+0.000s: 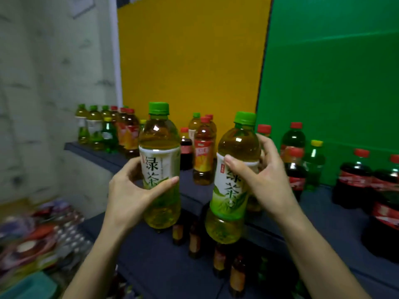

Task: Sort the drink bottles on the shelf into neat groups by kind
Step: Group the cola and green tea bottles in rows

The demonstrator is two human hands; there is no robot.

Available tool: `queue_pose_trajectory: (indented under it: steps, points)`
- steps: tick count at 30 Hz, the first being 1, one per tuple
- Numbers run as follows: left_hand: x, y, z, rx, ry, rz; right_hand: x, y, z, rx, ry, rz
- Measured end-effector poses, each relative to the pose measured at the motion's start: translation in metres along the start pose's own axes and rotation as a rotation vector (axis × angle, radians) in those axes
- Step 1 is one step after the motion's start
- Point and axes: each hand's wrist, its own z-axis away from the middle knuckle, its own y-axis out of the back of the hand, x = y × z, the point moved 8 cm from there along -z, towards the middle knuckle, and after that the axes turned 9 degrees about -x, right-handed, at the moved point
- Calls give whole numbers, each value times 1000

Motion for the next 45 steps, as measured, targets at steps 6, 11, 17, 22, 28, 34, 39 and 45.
queue_pose_trajectory:
  steps: [6, 11, 17, 22, 28, 34, 39, 45]
  points:
    - [-50, 83, 10, 59, 69, -32, 35, -94, -12, -45, -37, -77]
    - [-96, 156, 2, 37, 92, -77, 55, -173, -31, -24, -47, -126]
    - [-145, 237, -17, -2, 106, -68, 80, -260, -60, 50, -38, -143]
    - [-180, 284, -40, -1, 127, -78, 97, -312, -91, 77, -47, -141]
    - [-221, 321, -74, -2, 120, -92, 126, -363, -134, 81, -48, -152]
    - [-279, 350, -129, 0, 128, -52, 167, -414, -189, 70, -31, -149]
    - [-324, 374, -195, -5, 93, -84, 202, -459, -253, 39, -25, -156]
    - [-375, 401, -268, 18, 86, -98, 234, -504, -328, 38, 13, -141]
